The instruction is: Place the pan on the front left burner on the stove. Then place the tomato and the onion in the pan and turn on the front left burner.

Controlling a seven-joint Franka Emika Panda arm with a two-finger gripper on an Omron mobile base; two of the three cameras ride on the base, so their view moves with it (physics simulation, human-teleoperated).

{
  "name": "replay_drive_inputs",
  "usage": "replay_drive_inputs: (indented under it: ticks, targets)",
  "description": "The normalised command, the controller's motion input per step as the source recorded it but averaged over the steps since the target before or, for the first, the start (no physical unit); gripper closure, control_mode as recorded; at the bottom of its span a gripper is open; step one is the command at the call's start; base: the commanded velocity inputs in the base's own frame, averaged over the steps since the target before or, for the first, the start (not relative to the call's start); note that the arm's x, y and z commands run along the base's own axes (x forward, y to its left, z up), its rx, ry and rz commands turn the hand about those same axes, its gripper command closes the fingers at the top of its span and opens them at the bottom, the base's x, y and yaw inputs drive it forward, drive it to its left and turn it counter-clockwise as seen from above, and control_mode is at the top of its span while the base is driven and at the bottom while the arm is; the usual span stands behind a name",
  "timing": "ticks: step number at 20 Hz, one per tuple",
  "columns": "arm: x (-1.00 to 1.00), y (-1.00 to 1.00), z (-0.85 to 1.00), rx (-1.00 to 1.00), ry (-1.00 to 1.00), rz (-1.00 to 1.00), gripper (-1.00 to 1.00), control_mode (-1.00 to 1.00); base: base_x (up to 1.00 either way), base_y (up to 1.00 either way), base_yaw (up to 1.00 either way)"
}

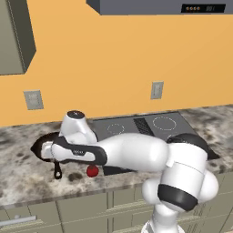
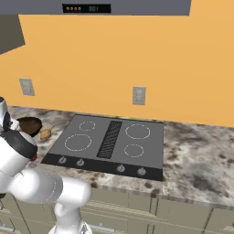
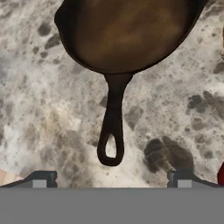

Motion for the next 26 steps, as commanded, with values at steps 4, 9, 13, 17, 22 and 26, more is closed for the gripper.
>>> replay_drive_inputs:
  ticks: [4, 9, 13, 17, 22, 26]
  targets:
    - [0.13, 0.19, -0.07, 0.00, 0.00, 0.00, -1.00, -1.00, 0.00, 0.00, 0.00]
    - [0.19, 0.00, 0.00, 0.00, 0.00, 0.00, -1.00, -1.00, 0.00, 0.00, 0.00]
    - [0.24, 0.00, 0.00, 0.00, 0.00, 0.00, -1.00, -1.00, 0.00, 0.00, 0.00]
    - [0.25, 0.07, -0.05, 0.00, 0.00, 0.00, -1.00, -1.00, 0.00, 0.00, 0.00]
    - [0.14, 0.14, -0.22, 0.00, 0.00, 0.00, -1.00, -1.00, 0.00, 0.00, 0.00]
    - [0.01, 0.17, -0.22, 0.00, 0.00, 0.00, -1.00, -1.00, 0.00, 0.00, 0.00]
